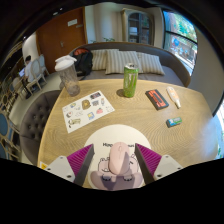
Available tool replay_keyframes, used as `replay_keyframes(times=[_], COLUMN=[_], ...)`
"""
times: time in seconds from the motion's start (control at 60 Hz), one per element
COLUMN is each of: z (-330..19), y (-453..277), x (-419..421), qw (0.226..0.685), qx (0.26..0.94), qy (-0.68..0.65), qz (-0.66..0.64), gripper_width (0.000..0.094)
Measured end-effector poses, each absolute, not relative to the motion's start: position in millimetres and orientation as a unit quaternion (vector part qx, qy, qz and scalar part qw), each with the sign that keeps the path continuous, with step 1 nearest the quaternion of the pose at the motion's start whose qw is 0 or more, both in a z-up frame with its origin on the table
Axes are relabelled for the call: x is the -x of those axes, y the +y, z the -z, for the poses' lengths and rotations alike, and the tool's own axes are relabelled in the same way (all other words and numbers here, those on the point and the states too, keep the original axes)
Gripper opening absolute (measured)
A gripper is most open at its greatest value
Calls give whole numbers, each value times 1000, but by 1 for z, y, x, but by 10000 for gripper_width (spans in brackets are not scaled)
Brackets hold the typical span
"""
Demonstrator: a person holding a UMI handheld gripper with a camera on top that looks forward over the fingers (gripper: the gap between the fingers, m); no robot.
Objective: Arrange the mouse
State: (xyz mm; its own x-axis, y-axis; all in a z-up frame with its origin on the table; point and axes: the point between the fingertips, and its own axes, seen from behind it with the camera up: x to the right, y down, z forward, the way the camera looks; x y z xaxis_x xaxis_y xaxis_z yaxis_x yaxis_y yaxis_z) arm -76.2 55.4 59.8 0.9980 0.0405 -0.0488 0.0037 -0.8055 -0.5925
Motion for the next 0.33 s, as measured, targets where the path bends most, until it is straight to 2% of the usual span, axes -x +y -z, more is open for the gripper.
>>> replay_keyframes(times=[0.1,0.183,0.333], z=[-107,-146,-186], y=[62,72,86], x=[77,91,111], qw=[297,306,330], qx=[955,951,943], qy=[11,28,28], qz=[-13,-23,-38], gripper_width=[839,842,846])
